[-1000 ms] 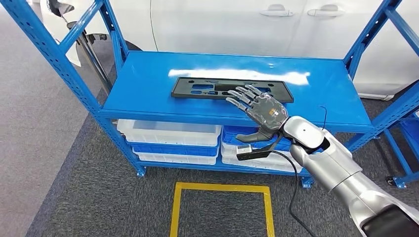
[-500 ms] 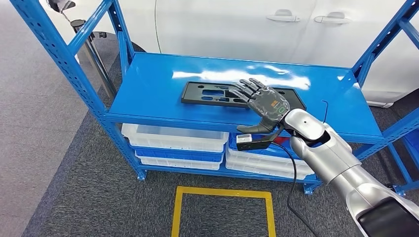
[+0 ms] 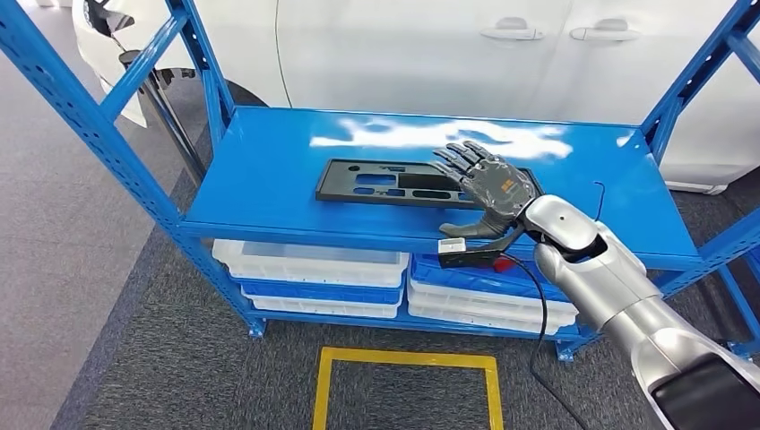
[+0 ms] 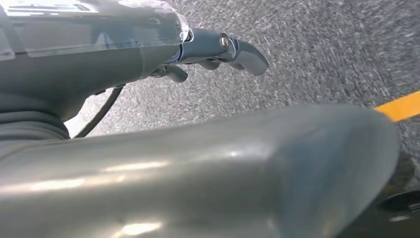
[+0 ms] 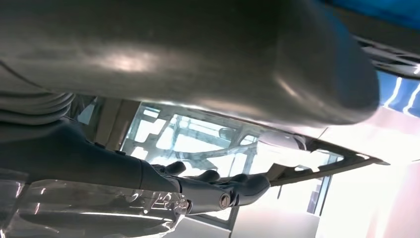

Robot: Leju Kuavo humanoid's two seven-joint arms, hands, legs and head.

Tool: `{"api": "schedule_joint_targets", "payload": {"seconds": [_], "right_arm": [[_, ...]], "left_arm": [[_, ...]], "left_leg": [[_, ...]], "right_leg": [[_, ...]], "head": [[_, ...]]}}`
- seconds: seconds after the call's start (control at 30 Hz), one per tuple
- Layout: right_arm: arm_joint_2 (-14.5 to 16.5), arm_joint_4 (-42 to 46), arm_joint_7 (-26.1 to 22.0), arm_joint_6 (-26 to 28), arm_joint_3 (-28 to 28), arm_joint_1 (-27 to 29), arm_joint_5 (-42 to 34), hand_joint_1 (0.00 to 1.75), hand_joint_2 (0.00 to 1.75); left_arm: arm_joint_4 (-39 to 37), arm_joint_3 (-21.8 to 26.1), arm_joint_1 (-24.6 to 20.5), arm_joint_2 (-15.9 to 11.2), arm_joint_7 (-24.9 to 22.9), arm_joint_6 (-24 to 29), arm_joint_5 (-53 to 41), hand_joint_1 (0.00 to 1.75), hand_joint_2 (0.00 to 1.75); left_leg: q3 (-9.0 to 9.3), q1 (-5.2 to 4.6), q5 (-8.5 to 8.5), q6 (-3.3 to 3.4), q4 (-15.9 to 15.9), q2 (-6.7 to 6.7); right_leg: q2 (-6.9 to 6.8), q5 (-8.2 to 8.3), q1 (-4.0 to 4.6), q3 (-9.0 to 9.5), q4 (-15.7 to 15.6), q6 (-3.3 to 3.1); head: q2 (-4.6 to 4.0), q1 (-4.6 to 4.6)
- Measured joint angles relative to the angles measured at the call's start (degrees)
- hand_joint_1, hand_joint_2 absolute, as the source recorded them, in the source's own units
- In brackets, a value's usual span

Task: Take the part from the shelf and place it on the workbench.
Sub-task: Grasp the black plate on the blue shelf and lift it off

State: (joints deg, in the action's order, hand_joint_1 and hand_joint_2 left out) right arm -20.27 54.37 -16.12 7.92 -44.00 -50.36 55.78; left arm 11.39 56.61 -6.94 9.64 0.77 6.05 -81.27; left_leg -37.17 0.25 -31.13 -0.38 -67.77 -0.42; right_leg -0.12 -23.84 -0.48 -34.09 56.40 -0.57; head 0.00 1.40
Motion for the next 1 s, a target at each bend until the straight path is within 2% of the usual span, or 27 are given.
{"api": "schedule_joint_targets", "payload": {"seconds": [0.03,0.07,0.1,0.13,0.17,0.2,0.23,0.27,0.4,0.47,0.53,0.57,0.6,0.63,0.7,0.73,0.77,0.8,0.9,0.93,1.0], "right_arm": [[0.03,-0.07,0.02,-0.01,-0.01,0.04,-0.01,0.0,0.0],[0.05,-0.14,0.02,-0.02,-0.03,0.11,-0.01,0.0,0.0],[0.07,-0.2,0.02,-0.03,-0.04,0.17,-0.02,0.0,0.0],[0.09,-0.24,0.03,-0.03,-0.05,0.21,-0.04,0.0,0.0],[0.1,-0.26,0.05,-0.03,-0.05,0.22,-0.06,0.0,0.0],[0.11,-0.27,0.09,-0.03,-0.05,0.19,-0.09,0.0,0.0],[0.11,-0.29,0.13,-0.03,-0.06,0.15,-0.11,0.0,0.0],[0.12,-0.33,0.16,-0.03,-0.05,0.11,-0.14,0.0,0.0],[0.22,-0.45,0.22,-0.03,-0.03,0.03,-0.19,0.0,0.0],[0.27,-0.55,0.33,-0.05,-0.01,-0.19,-0.2,0.0,0.0],[0.28,-0.81,0.49,-0.09,-0.01,-0.24,-0.19,0.0,0.0],[0.29,-0.98,0.52,-0.11,-0.02,-0.12,-0.19,0.0,0.0],[0.3,-1.16,0.54,-0.11,-0.03,-0.02,-0.18,0.0,0.0],[0.32,-1.32,0.55,-0.11,-0.04,0.01,-0.17,0.0,0.0],[0.36,-1.59,0.61,-0.13,-0.03,-0.24,-0.2,0.0,0.0],[0.41,-1.76,0.65,-0.18,-0.02,-0.48,-0.26,0.0,0.0],[0.47,-2.0,0.7,-0.28,-0.02,-0.72,-0.34,0.0,0.0],[0.55,-2.33,0.77,-0.48,-0.03,-0.93,-0.44,0.0,0.0],[0.89,-3.74,0.92,-1.15,-0.04,-1.44,-0.79,0.0,0.0],[1.07,-4.33,0.92,-1.23,-0.04,-1.68,-0.91,0.0,0.0],[1.46,-5.53,0.85,-1.21,-0.04,-2.08,-1.07,0.0,0.0]], "left_arm": [[0.0,0.0,0.04,0.0,0.02,0.0,0.01,0.0,0.0],[0.0,0.0,0.09,0.0,0.02,0.0,0.01,0.0,0.0],[0.0,0.0,0.11,-0.01,0.02,0.0,0.01,0.0,0.0],[0.0,0.0,0.11,-0.02,0.02,0.0,0.01,0.0,0.0],[0.0,0.0,0.07,-0.03,0.02,0.0,0.01,0.0,0.0],[0.0,-0.01,0.02,-0.04,0.02,0.0,0.01,0.0,0.0],[0.0,-0.01,-0.04,-0.05,0.02,0.01,0.01,0.0,0.0],[0.0,-0.02,-0.07,-0.07,0.02,0.03,0.01,0.0,0.0],[0.0,-0.02,-0.06,-0.13,-0.08,0.09,0.07,0.0,0.0],[0.0,-0.02,-0.13,-0.12,-0.11,0.09,0.13,0.0,0.0],[0.0,-0.02,-0.1,-0.11,-0.2,0.09,0.14,0.0,0.0],[0.0,-0.02,-0.06,-0.12,-0.23,0.09,0.14,0.0,0.0],[0.0,-0.02,-0.03,-0.13,-0.26,0.09,0.14,0.0,0.0],[0.0,-0.02,-0.03,-0.13,-0.26,0.09,0.14,0.0,0.0],[-0.01,-0.02,-0.04,-0.1,-0.28,0.09,0.16,0.0,0.0],[-0.02,-0.02,-0.07,-0.08,-0.34,0.1,0.2,0.0,0.0],[-0.03,-0.02,-0.1,-0.06,-0.4,0.13,0.25,0.0,0.0],[-0.04,-0.02,-0.11,-0.04,-0.46,0.14,0.29,0.0,0.0],[-0.04,-0.02,-0.12,-0.07,-0.38,0.16,0.38,0.0,0.0],[-0.04,-0.02,-0.14,-0.08,-0.31,0.16,0.4,0.0,0.0],[-0.04,-0.02,-0.12,-0.09,-0.19,0.17,0.44,0.0,0.0]], "left_leg": [[-2.26,0.14,-1.13,-0.2,-3.74,0.01],[-3.92,0.27,-1.28,-0.37,-6.05,0.02],[-4.6,0.39,-0.25,-0.49,-6.28,0.03],[-4.1,0.49,1.85,-0.54,-4.18,0.06],[-2.61,0.56,4.58,-0.5,-0.13,0.1],[-0.93,0.53,6.48,-0.38,3.65,0.14],[0.48,0.49,7.6,-0.08,6.78,0.13],[1.31,0.4,7.9,0.25,8.62,0.11],[1.98,0.29,7.38,1.77,9.73,0.01],[2.42,0.44,7.38,2.34,10.22,0.01],[2.55,0.39,7.17,2.64,10.23,0.0],[2.63,0.36,7.04,2.7,10.21,-0.03],[2.76,0.35,6.89,2.7,10.17,-0.07],[2.96,0.35,6.72,2.64,10.14,-0.13],[3.48,0.3,6.27,2.36,10.05,-0.24],[3.6,0.21,6.05,2.15,9.95,-0.29],[3.64,0.12,5.89,1.93,9.9,-0.31],[3.63,0.07,5.78,1.68,9.91,-0.33],[3.58,0.02,5.09,0.87,9.47,-0.25],[2.99,0.0,4.14,0.63,7.97,-0.18],[0.1,0.1,0.98,0.24,1.7,-0.06]], "right_leg": [[-0.02,-0.24,0.02,0.21,0.04,-0.08],[-0.01,-0.52,0.02,0.47,0.1,-0.09],[0.02,-0.85,0.0,0.78,0.2,-0.04],[0.07,-1.23,-0.04,1.17,0.34,0.06],[0.11,-1.7,-0.08,1.62,0.53,0.23],[0.14,-2.14,-0.02,1.97,0.72,0.48],[0.18,-2.5,0.05,2.14,0.93,0.77],[0.2,-2.73,0.12,2.19,1.04,1.09],[0.24,-3.5,-0.03,2.0,1.55,2.32],[0.19,-5.96,-0.21,-0.25,6.17,2.84],[0.19,-9.04,-0.27,-4.94,14.41,3.22],[0.18,-9.43,-0.29,-6.86,17.24,3.31],[0.18,-8.67,-0.3,-7.85,18.09,3.32],[0.18,-6.72,-0.3,-7.53,16.33,3.23],[0.19,-1.8,-0.23,-4.42,8.35,2.77],[0.21,-0.29,-0.09,-2.89,4.64,2.45],[0.22,0.43,0.06,-1.9,2.26,2.17],[0.24,0.42,0.22,-1.5,1.25,1.9],[0.18,0.31,-0.01,-1.11,0.73,1.09],[0.12,0.33,-0.19,-0.9,0.53,0.77],[0.01,0.23,-0.28,-0.61,0.37,0.3]], "head": [[0.0,0.0],[0.0,0.0],[0.0,0.0],[0.0,0.0],[0.0,0.0],[0.0,0.0],[0.0,-0.01],[0.0,-0.01],[0.01,0.0],[0.0,-0.02],[0.0,-0.02],[0.0,-0.02],[0.0,-0.02],[0.0,-0.02],[0.0,-0.02],[0.0,-0.02],[0.0,-0.02],[0.0,-0.02],[0.0,0.0],[0.0,0.0],[0.0,0.0]]}}
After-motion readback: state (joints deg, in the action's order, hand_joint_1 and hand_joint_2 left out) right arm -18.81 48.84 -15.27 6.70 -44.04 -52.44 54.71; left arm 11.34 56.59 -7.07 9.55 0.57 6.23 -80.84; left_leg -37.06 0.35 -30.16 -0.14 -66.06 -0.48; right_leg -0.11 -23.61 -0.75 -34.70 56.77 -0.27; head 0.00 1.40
